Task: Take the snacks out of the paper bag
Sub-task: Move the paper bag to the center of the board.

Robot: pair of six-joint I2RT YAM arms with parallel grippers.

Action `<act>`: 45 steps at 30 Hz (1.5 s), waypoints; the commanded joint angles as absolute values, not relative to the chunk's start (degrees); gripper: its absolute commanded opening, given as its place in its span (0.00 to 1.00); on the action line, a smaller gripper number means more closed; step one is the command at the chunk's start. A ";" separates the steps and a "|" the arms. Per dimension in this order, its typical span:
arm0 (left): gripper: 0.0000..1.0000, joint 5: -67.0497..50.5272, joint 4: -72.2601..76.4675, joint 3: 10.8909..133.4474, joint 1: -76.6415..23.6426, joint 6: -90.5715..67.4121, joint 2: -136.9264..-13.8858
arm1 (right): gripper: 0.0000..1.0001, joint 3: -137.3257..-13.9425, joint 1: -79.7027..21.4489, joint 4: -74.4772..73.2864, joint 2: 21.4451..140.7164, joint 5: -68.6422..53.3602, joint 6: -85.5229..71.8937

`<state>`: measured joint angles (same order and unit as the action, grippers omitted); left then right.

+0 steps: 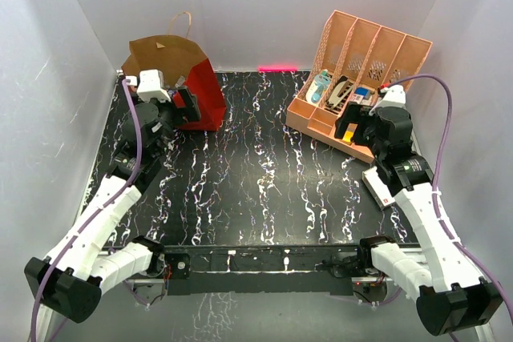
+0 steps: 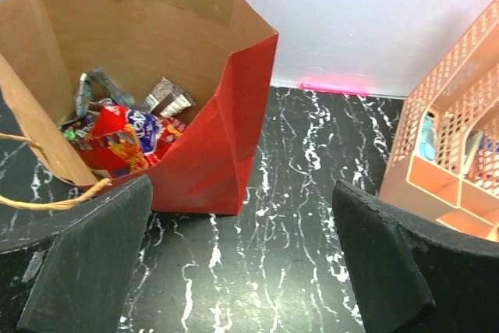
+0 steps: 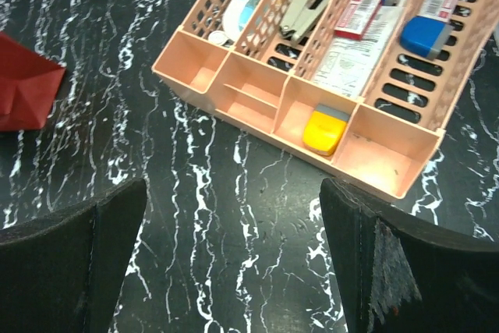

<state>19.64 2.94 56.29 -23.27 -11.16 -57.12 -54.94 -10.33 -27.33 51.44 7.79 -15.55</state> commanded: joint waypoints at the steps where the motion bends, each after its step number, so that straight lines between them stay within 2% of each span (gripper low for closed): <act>1: 0.98 20.27 4.85 56.14 -25.02 -15.53 -55.89 | 0.98 -55.57 -10.15 -24.85 50.26 2.34 -16.68; 11: 0.98 20.57 -10.32 64.62 -27.70 -21.69 -59.19 | 0.98 -52.01 -10.08 -21.82 41.97 -4.91 -19.61; 22: 0.98 26.70 -29.28 88.28 -27.32 -15.86 -71.66 | 0.98 -54.00 -10.03 -22.98 40.76 -4.50 -23.24; 25: 0.98 26.79 -33.00 96.47 -24.26 -17.74 -75.61 | 0.98 -54.53 -9.97 -22.99 40.29 -4.99 -24.41; 29: 0.99 20.02 -38.04 105.18 -16.91 -26.11 -80.83 | 0.98 -55.28 -9.99 -23.08 39.82 -5.11 -25.53; 35: 0.98 25.07 -38.69 104.56 -11.94 -39.26 -80.84 | 0.98 -56.42 -10.01 -24.68 38.81 -4.58 -25.83; 39: 0.87 37.45 -42.74 99.85 -11.17 -53.68 -77.83 | 0.98 -55.86 -10.01 -25.27 37.61 -3.35 -26.15; 42: 0.86 39.72 -44.83 97.28 -11.16 -60.15 -75.00 | 0.98 -56.18 -9.97 -25.79 37.29 -2.93 -26.06; 45: 0.92 41.40 -45.62 93.06 -11.04 -64.27 -74.28 | 0.98 -56.34 -10.00 -25.86 37.27 -2.65 -25.93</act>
<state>35.24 -42.54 96.60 -11.31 -53.60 -77.52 -53.49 -10.33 -26.94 37.89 -3.99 -25.63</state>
